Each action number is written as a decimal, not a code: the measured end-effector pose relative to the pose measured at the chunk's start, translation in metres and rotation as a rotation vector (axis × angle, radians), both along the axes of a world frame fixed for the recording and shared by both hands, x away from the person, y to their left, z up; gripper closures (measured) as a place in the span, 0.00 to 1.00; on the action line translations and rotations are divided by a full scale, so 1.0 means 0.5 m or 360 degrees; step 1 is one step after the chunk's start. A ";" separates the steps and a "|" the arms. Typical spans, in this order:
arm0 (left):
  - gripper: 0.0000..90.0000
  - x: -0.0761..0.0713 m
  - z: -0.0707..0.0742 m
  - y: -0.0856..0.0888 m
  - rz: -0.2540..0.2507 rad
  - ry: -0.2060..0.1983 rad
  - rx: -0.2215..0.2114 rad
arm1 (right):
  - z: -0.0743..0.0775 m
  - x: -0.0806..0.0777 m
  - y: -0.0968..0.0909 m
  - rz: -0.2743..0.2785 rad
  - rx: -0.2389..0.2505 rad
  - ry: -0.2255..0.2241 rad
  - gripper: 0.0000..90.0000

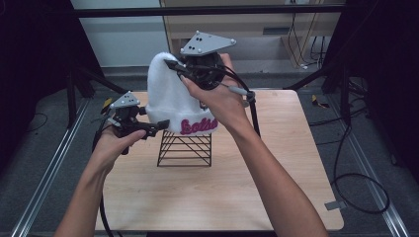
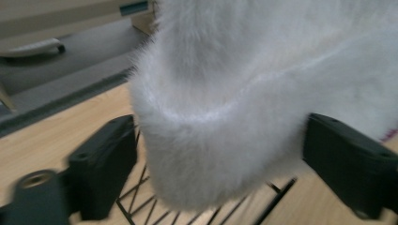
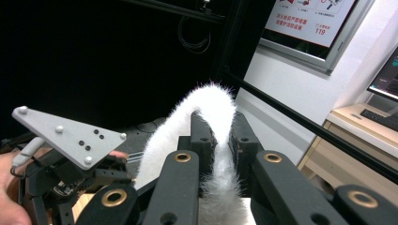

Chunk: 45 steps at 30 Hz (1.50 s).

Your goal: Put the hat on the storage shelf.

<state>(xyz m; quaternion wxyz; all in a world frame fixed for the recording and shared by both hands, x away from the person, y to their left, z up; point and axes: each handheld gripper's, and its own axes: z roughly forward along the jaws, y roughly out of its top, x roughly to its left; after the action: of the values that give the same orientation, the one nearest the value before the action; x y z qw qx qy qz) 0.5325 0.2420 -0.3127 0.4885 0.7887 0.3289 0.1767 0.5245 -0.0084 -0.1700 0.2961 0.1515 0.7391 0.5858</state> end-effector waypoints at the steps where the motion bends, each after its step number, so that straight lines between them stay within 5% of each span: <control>1: 0.33 -0.001 0.001 0.001 -0.0005 -0.0020 0.0014 | 0.000 0.000 0.000 0.0002 -0.0002 0.0000 0.93; 5: 0.68 -0.005 0.003 0.001 0.0010 -0.0076 0.0053 | -0.001 0.002 -0.003 0.0003 -0.0006 0.0000 0.93; 8: 0.79 -0.011 0.009 -0.006 0.0026 -0.0133 0.0074 | -0.001 0.003 -0.008 -0.0002 -0.0003 -0.0004 0.93; 20: 0.80 -0.029 0.013 -0.015 0.0136 -0.0187 0.0141 | -0.016 0.017 -0.036 -0.0054 -0.0035 0.0013 0.92; 45: 0.79 -0.035 -0.051 -0.024 0.0207 -0.0179 0.0180 | -0.101 0.063 -0.043 -0.0086 -0.0109 0.0131 0.92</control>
<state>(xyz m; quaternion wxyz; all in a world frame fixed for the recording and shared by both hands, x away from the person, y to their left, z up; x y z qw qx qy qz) 0.5148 0.2300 -0.3380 0.4484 0.7808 0.3410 0.2704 0.5559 -0.0299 -0.2205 0.2862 0.1850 0.7659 0.5452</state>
